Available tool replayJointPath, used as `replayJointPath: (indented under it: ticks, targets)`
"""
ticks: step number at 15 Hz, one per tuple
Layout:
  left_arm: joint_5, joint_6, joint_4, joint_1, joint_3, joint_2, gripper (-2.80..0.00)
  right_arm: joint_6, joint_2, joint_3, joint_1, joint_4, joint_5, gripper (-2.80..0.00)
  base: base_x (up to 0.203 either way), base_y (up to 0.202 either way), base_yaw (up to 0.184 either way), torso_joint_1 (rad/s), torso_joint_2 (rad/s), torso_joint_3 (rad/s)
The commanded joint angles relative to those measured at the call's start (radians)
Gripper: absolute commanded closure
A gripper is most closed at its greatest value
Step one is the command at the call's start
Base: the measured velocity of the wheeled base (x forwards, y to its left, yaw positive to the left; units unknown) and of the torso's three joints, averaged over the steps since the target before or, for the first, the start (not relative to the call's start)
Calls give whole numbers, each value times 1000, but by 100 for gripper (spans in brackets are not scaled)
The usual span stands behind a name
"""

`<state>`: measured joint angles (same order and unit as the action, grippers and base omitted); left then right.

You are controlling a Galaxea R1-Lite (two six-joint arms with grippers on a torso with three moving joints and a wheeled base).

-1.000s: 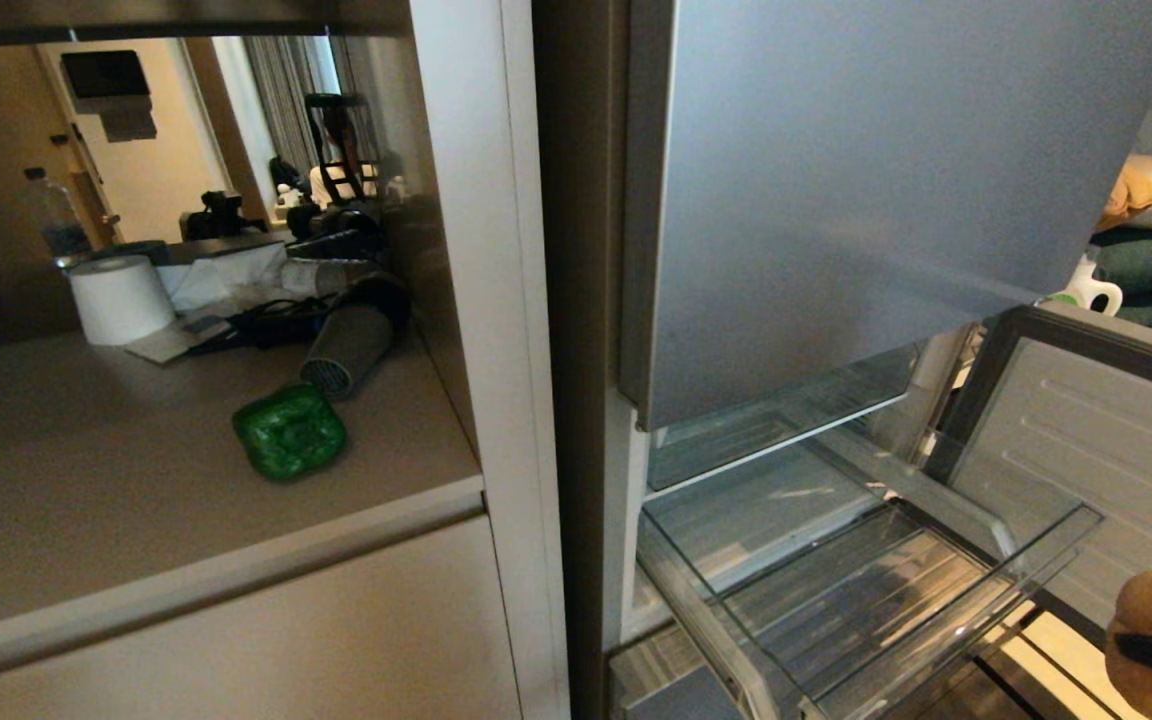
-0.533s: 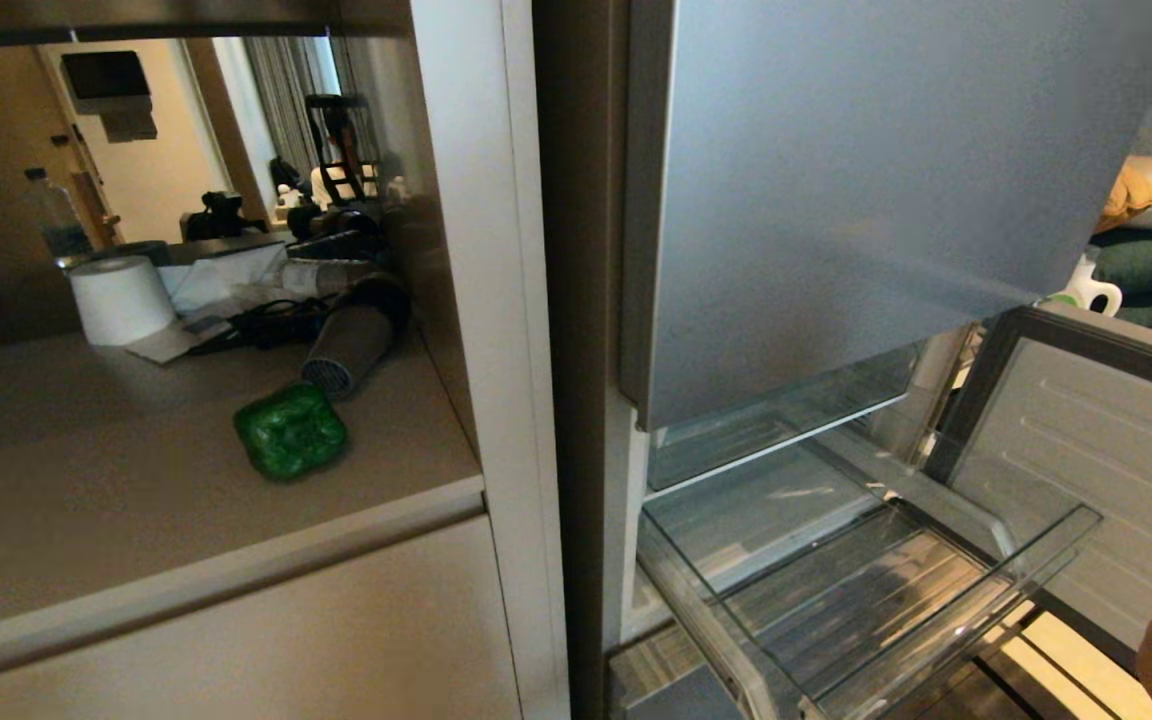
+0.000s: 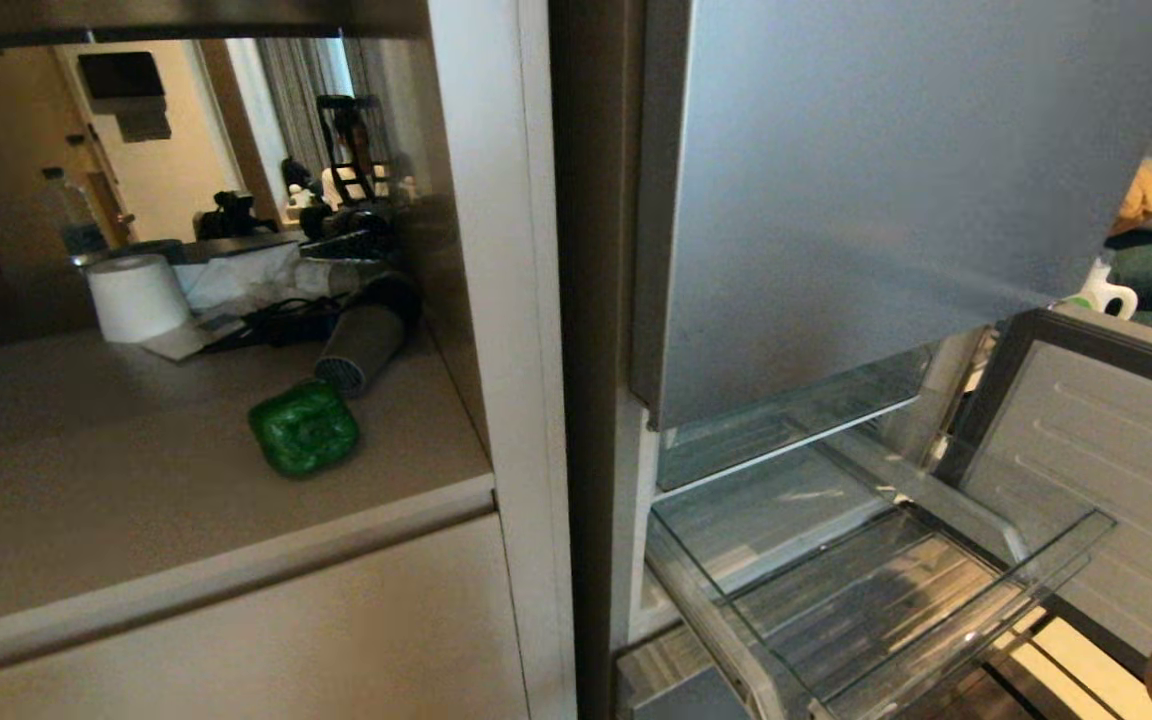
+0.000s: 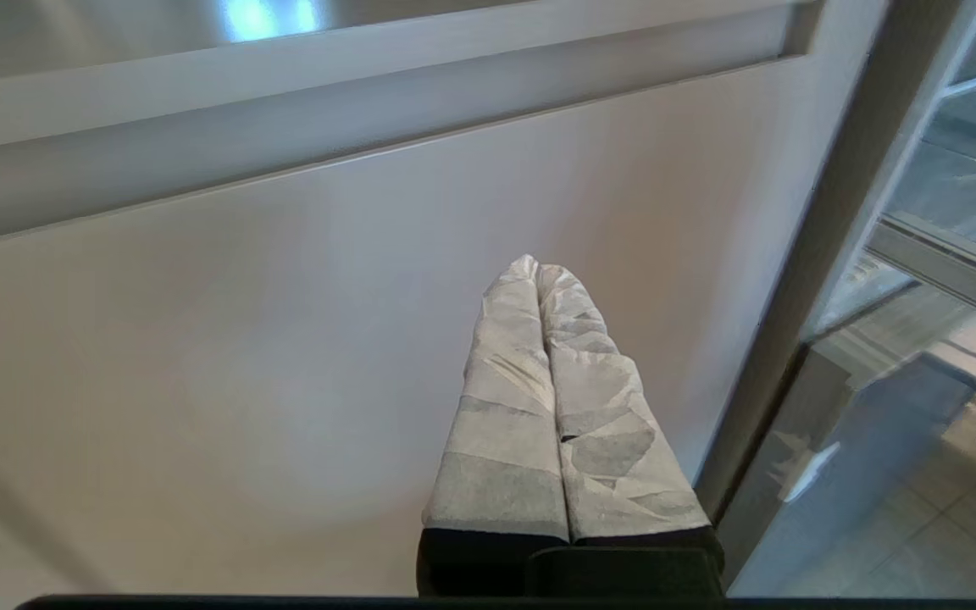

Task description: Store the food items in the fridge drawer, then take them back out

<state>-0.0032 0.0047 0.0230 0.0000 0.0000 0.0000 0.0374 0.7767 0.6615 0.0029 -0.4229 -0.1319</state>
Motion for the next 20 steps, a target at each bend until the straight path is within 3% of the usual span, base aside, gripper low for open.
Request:
replayJointPath:
  ticks: [1,8,14,18,20]
  targets:
    - [0,0,0,0,11,2,0,-1,1,0,17,-2,-2,0,1,-4,126,6,-3,6]
    - [0,0,0,0,11,2,0,-3,-10,-42,170,-2,0,0,2,-8,174,3,2,1]
    - [0,0,0,0,11,2,0,-5,-13,-61,213,0,-3,0,1,-8,167,2,1,2]
    - [0,0,0,0,11,2,0,-59,-46,-73,325,4,-9,0,-1,-1,24,2,2,1]
    - [0,0,0,0,11,2,0,-93,-26,-74,388,55,-50,0,0,0,0,0,0,0]
